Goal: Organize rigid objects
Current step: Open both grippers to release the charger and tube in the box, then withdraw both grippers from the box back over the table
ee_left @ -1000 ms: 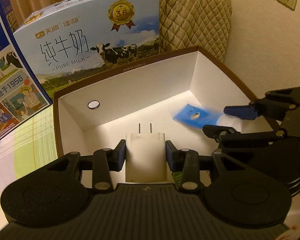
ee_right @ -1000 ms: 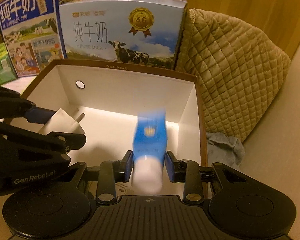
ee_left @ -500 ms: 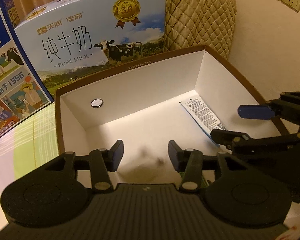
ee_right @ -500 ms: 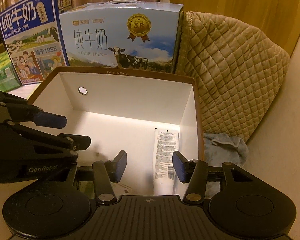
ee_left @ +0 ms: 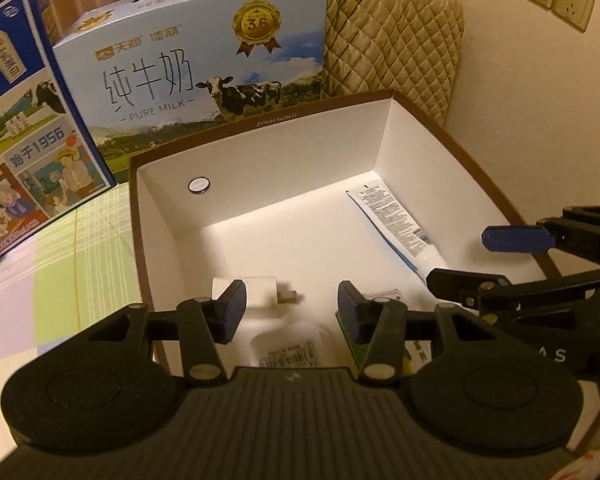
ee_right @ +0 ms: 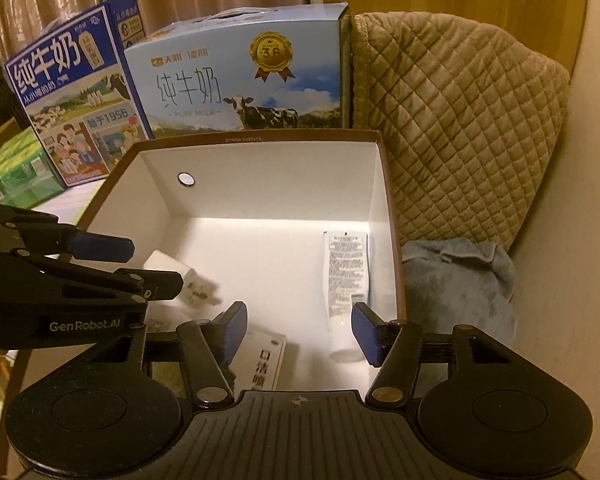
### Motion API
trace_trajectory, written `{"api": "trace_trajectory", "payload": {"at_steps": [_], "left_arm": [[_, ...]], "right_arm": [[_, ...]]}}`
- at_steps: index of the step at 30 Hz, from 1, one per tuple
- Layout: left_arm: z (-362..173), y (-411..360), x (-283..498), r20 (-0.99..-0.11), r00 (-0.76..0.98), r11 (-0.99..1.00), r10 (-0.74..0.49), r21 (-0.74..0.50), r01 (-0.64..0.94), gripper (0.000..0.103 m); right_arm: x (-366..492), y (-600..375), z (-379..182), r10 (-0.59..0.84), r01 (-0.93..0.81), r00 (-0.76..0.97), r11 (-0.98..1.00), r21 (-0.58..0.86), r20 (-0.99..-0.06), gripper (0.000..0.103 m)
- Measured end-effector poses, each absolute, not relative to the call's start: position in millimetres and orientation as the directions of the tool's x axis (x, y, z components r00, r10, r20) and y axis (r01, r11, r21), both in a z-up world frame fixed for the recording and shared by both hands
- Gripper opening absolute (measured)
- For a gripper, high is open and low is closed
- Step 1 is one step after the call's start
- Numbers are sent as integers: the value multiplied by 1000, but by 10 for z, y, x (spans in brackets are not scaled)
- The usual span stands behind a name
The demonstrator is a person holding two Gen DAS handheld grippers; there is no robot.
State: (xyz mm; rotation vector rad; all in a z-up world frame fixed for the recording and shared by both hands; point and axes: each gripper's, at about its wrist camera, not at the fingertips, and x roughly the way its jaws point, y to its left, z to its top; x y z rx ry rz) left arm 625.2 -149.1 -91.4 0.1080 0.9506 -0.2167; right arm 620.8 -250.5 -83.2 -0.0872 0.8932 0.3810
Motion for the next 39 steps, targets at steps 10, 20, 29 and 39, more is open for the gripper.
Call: {"api": "trace_trajectory", "payload": {"at_steps": [10,20,29,39], "left_arm": [[-613,-1380,5843,-795,583,978,-166,-55,204,53],[-366,-1267,5337,-790,589,982,-170,-89,164,54],[-228,-1194,4852,-780,598,982,-183,-115,151,54],[-181,-982,4286,-782,600,985,-170,-127,114,54]], "right_arm": [[5878,-2651,-627,335,-315,554,932,180,-762,60],[5434,-2693,-385,351,-302,575,930,207,-739,70],[5017,-2688,-250,359,-299,576,929,219,-735,72],[4492,-2639,-191,403,-319,562,911,260,-723,72]]}}
